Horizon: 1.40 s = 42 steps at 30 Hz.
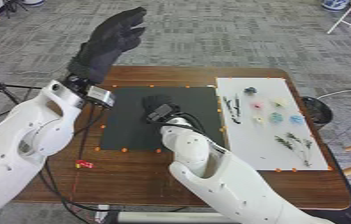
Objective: Arrange flowers
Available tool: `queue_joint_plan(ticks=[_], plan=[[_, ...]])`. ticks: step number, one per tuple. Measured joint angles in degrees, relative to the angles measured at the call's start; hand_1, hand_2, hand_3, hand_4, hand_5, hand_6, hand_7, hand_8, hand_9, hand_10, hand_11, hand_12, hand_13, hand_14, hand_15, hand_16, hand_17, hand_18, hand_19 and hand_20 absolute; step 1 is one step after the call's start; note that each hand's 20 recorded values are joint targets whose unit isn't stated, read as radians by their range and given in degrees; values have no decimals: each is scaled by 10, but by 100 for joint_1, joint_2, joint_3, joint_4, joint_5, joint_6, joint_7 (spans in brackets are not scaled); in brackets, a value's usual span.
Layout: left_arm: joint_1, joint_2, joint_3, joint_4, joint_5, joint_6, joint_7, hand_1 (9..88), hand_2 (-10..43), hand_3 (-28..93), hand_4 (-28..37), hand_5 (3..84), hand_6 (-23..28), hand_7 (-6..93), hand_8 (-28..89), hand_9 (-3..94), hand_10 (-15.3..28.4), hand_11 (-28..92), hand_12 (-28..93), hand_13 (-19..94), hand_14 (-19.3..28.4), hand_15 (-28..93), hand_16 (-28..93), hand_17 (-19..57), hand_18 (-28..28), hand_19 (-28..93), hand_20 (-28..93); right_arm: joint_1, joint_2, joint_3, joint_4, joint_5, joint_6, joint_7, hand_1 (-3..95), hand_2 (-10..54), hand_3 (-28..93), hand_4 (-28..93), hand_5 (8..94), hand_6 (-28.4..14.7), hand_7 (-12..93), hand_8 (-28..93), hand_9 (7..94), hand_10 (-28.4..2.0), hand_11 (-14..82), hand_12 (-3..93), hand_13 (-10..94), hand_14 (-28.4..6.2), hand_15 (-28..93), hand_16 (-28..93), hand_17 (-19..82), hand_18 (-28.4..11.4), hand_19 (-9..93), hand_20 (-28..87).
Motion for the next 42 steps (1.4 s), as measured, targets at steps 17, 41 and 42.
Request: queue_joint_plan(ticks=[17, 41, 42], plan=[[-451, -516, 148, 137, -99, -388, -24, 235, -74, 643, -283, 196, 20, 200, -105, 146, 89, 105, 212, 125, 133, 56, 105, -187, 199, 357, 75, -354, -484, -22, 403, -131, 950, -72, 376, 12, 862, -89, 652, -2, 582, 239, 851, -65, 676, 473, 852, -47, 840, 357, 566, -179, 932, 686], [-974, -1483, 524, 550, -13, -850, -176, 236, -73, 642, -283, 196, 21, 201, -105, 146, 89, 102, 214, 124, 134, 56, 105, -187, 198, 354, 76, -518, -908, 118, 613, 927, 612, 230, 377, -16, 869, -95, 679, 7, 558, 224, 866, -64, 664, 471, 862, -46, 836, 360, 578, -181, 932, 692], [-947, -1489, 491, 535, -11, -865, -182, 236, -73, 642, -283, 196, 21, 201, -105, 146, 89, 102, 214, 124, 134, 56, 105, -187, 198, 354, 76, -536, -916, 84, 603, 977, 610, 245, 380, -14, 865, -100, 679, 8, 556, 220, 866, -64, 664, 471, 862, -47, 836, 360, 578, -181, 932, 692]])
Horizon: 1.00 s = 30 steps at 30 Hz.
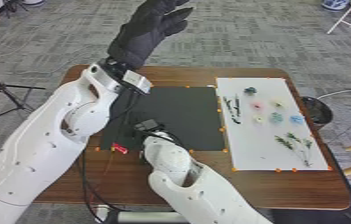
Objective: Arrange flowers
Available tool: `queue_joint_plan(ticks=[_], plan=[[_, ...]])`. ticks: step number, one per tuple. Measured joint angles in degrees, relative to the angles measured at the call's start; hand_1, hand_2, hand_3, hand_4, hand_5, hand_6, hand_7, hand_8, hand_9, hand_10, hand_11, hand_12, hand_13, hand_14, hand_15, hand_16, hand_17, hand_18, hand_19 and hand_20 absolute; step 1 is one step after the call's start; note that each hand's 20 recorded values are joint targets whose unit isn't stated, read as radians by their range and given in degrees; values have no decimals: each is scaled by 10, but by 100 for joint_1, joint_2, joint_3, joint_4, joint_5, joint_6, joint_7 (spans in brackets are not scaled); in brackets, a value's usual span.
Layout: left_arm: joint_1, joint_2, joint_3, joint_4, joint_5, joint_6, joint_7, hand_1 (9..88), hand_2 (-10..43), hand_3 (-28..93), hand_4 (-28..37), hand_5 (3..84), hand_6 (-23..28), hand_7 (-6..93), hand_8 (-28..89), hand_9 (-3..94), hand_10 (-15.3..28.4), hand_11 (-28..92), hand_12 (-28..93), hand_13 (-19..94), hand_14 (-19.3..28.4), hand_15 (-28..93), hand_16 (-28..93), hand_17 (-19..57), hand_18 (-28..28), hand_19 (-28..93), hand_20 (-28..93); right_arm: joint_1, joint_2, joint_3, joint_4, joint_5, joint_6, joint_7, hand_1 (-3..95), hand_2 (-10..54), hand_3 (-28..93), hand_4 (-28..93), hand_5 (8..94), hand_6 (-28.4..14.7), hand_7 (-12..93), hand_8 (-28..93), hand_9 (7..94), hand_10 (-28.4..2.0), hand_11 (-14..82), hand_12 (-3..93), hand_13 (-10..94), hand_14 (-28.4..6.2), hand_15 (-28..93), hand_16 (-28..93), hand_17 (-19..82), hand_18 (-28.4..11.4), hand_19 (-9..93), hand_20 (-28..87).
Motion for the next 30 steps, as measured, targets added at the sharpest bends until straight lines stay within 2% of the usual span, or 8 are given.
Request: queue_joint_plan(ticks=[3, 5, 10, 13, 21, 24, 26, 30], plan=[[49, -8, -28, -16, 0, -9, -1, 236, -73, 642, -283, 196, 20, 202, -104, 146, 89, 102, 214, 124, 134, 56, 105, -187, 197, 353, 76, -97, -57, -13, -36, 140, -55, 60, 393, -13, 858, -138, 681, 10, 537, 200, 864, -64, 657, 472, 860, -49, 834, 365, 575, -181, 932, 691], [41, -20, 8, -4, 0, -10, -3, 235, -73, 642, -283, 196, 21, 201, -105, 146, 89, 102, 214, 124, 133, 56, 105, -187, 198, 353, 77, -194, -133, 80, -37, 217, -147, 84, 387, -30, 818, -214, 705, -8, 446, 161, 858, -71, 642, 466, 852, -55, 826, 369, 564, -184, 932, 689], [-15, -81, 97, 47, 0, -23, -13, 235, -73, 642, -283, 196, 21, 200, -105, 146, 89, 101, 213, 124, 134, 56, 105, -187, 198, 355, 77, -273, -217, 282, -67, 269, -255, 123, 335, -4, 809, -221, 717, -40, 289, 79, 841, -80, 636, 469, 832, -66, 829, 368, 544, -190, 932, 686], [-17, -91, 102, 48, -2, -23, -19, 235, -73, 642, -283, 196, 20, 200, -105, 145, 89, 103, 214, 124, 134, 56, 105, -187, 198, 355, 77, -242, -208, 316, -92, 312, -255, 123, 294, 18, 809, -210, 709, -44, 269, -92, 830, -86, 633, 466, 821, -71, 829, 362, 529, -191, 932, 681], [-18, -101, 102, 66, -5, -22, -30, 234, -70, 641, -283, 196, 21, 200, -104, 144, 88, 102, 214, 123, 133, 54, 105, -187, 198, 355, 77, -227, -142, 442, -220, 1012, -336, 102, 259, 36, 792, -209, 693, -47, 250, -106, 824, -91, 624, 457, 813, -75, 824, 353, 521, -193, 932, 676], [20, -101, 51, 55, -6, -22, -43, 234, -70, 642, -283, 196, 21, 200, -104, 145, 88, 101, 214, 124, 133, 54, 106, -187, 198, 355, 77, -227, -92, 443, -290, 1096, -412, 86, 276, 54, 822, -184, 622, -46, 236, -103, 801, -102, 622, 450, 794, -85, 824, 350, 499, -197, 932, 668], [72, -99, -8, 35, -6, -19, -43, 234, -72, 644, -283, 196, 21, 199, -104, 145, 88, 101, 213, 124, 133, 54, 106, -187, 197, 355, 76, -236, -46, 444, -312, 1059, -429, -44, 295, 84, 855, -163, 494, -33, 198, -110, 780, -110, 625, 425, 778, -93, 824, 342, 481, -201, 932, 660], [188, -76, -100, -27, -12, 5, -39, 233, -71, 644, -283, 196, 20, 200, -104, 145, 89, 101, 214, 124, 133, 55, 106, -187, 198, 355, 76, -279, 110, 472, -306, 697, -421, -1015, 307, 88, 909, -138, 414, -39, 183, -114, 779, -109, 626, 407, 778, -91, 828, 326, 481, -202, 932, 657]])
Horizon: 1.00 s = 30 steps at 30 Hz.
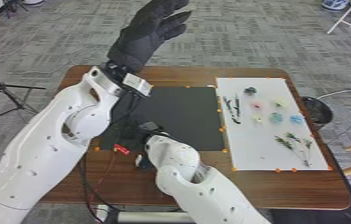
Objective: Arrange flowers
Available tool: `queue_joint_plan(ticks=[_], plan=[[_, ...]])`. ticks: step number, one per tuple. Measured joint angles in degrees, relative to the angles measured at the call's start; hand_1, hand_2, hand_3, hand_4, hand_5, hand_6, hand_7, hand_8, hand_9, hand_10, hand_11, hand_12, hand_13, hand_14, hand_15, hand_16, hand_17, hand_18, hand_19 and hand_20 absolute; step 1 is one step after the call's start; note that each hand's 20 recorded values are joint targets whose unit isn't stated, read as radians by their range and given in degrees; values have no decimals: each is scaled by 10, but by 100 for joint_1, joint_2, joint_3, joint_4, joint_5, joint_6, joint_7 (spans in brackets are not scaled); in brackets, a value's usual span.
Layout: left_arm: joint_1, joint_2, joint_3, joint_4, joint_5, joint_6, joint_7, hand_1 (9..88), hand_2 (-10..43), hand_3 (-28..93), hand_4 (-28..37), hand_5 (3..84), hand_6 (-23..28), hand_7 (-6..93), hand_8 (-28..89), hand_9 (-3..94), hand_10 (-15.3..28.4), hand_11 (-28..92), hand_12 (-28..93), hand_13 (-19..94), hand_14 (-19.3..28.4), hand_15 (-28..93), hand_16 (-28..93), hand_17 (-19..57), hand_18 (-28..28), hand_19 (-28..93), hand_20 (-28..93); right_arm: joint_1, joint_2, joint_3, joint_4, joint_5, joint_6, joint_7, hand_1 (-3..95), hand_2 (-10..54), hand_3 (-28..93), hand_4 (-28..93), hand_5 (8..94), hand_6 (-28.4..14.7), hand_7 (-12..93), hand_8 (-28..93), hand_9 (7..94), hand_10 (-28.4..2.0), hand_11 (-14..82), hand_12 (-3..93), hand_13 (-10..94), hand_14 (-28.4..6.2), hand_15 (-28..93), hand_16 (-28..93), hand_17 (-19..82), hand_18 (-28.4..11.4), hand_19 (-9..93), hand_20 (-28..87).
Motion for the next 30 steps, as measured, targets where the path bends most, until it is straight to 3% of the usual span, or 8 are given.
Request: queue_joint_plan(ticks=[3, 8, 11, 16, 22, 30], plan=[[62, 24, -32, -33, 0, 21, 7, 234, -71, 643, -283, 196, 21, 198, -105, 145, 90, 101, 214, 124, 133, 55, 106, -187, 198, 355, 77, 11, 156, -138, 3, -928, 244, -610, 308, 85, 919, -136, 388, -33, 167, -113, 777, -110, 608, 412, 777, -90, 826, 324, 479, -204, 932, 657], [142, 64, -85, -85, -1, 49, 9, 234, -70, 642, -283, 196, 21, 198, -103, 145, 90, 101, 214, 124, 133, 54, 106, -187, 197, 354, 77, 39, 270, -274, -7, -1895, 764, -677, 300, 152, 931, -96, 339, 2, 167, -122, 787, -109, 621, 401, 781, -92, 839, 311, 477, -209, 932, 662], [167, 69, -113, -96, -1, 37, 6, 234, -70, 642, -283, 197, 20, 199, -103, 145, 90, 100, 214, 124, 133, 54, 105, -187, 197, 354, 77, 69, 251, -167, -32, -1778, 229, -797, 292, 189, 932, -86, 316, 14, 171, -129, 793, -107, 640, 387, 789, -90, 850, 306, 481, -214, 932, 677], [95, 8, -61, -3, -1, -21, -33, 234, -69, 642, -283, 198, 22, 197, -103, 145, 90, 100, 214, 125, 133, 56, 106, -187, 198, 355, 77, 205, 138, 22, 15, -1765, -1746, -850, 281, 223, 932, -76, 297, 32, 183, -139, 795, -110, 661, 372, 792, -91, 859, 306, 486, -218, 932, 693], [6, -21, 51, 39, -4, 3, -31, 233, -70, 643, -283, 200, 22, 198, -103, 146, 90, 101, 214, 125, 133, 55, 105, -187, 198, 354, 76, 455, 93, 91, 230, -1941, -1649, -1498, 276, 236, 932, -78, 295, 36, 185, -144, 793, -111, 667, 367, 790, -92, 861, 308, 485, -218, 932, 696], [31, -13, 25, 4, -9, 68, -18, 233, -70, 643, -283, 199, 21, 198, -103, 146, 90, 100, 214, 124, 133, 55, 105, -187, 198, 354, 77, 482, 122, -3, 270, -2048, -1540, -1315, 267, 240, 932, -69, 306, 21, 182, -143, 799, -111, 670, 351, 799, -88, 859, 301, 495, -217, 932, 692]])
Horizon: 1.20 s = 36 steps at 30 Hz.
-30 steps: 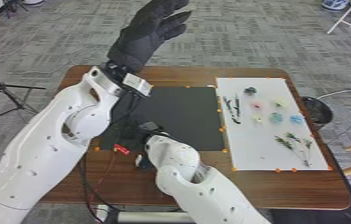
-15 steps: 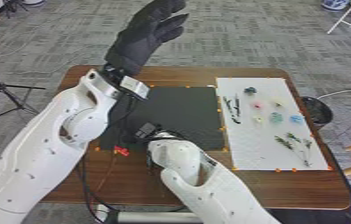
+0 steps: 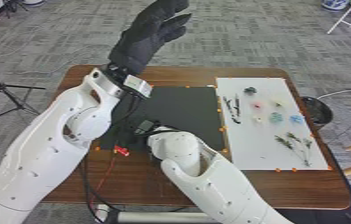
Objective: Arrange flowers
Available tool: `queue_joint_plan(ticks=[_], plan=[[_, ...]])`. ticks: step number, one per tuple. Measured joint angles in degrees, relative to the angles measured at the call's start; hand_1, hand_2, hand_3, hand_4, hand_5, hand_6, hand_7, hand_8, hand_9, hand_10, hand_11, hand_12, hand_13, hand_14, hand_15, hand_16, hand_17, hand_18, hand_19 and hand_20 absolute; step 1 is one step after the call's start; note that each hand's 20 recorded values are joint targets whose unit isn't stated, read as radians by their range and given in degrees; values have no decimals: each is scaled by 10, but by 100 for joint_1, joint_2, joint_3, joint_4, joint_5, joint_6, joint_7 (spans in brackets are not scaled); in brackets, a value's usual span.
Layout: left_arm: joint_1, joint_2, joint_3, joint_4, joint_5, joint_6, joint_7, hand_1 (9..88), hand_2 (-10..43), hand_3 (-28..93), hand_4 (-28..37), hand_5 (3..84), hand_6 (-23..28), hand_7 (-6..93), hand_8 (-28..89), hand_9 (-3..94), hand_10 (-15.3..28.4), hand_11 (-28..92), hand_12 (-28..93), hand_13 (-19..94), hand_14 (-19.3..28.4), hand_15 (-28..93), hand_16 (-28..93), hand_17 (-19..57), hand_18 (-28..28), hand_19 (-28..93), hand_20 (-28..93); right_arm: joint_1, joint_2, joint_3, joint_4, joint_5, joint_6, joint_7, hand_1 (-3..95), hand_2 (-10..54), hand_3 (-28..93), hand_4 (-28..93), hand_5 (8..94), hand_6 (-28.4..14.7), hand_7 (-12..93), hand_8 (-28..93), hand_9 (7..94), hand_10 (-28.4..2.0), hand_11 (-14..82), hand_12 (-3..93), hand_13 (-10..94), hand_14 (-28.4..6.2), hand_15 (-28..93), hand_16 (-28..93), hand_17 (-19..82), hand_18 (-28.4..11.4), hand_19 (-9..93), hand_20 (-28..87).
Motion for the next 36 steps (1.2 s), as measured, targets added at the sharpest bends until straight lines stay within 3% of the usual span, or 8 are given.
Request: queue_joint_plan(ticks=[8, 10, 17, 24, 36], plan=[[204, 103, -178, -186, -16, 165, 24, 233, -70, 644, -283, 199, 21, 199, -103, 147, 91, 100, 214, 125, 134, 57, 105, -187, 199, 355, 77, 74, 161, -199, -95, 57, 579, 136, 258, 239, 932, -67, 310, 17, 175, -141, 800, -111, 673, 341, 800, -89, 857, 305, 497, -217, 932, 695], [242, 134, -188, -196, -23, 212, 44, 234, -70, 642, -283, 199, 21, 199, -103, 147, 91, 100, 213, 125, 133, 56, 104, -187, 198, 355, 77, 73, 205, -191, -147, 95, 624, 25, 260, 241, 932, -68, 310, 22, 174, -140, 799, -112, 672, 341, 799, -90, 856, 307, 495, -217, 932, 697], [214, 141, -157, -144, -26, 225, 53, 232, -70, 644, -283, 200, 23, 197, -103, 147, 91, 99, 214, 125, 134, 56, 105, -187, 198, 355, 76, -3, 246, -87, -217, 167, 716, -697, 266, 246, 932, -71, 305, 44, 177, -144, 796, -112, 665, 353, 794, -92, 856, 312, 490, -220, 932, 700], [69, 58, -35, -12, -28, 166, 39, 232, -70, 643, -283, 201, 23, 195, -102, 147, 90, 99, 214, 125, 133, 55, 105, -187, 198, 355, 76, -50, 206, -53, -246, 47, 582, -724, 244, 273, 932, -48, 320, 53, 180, -147, 796, -112, 655, 375, 792, -92, 859, 311, 483, -220, 932, 704], [-24, -47, 52, 71, -35, 46, -36, 232, -70, 643, -283, 200, 22, 197, -102, 147, 91, 100, 214, 125, 134, 55, 105, -187, 198, 355, 76, 39, 168, -184, -32, -249, 231, -682, 231, 293, 932, -47, 319, 54, 181, -150, 793, -113, 669, 370, 791, -92, 865, 313, 478, -222, 932, 713]])
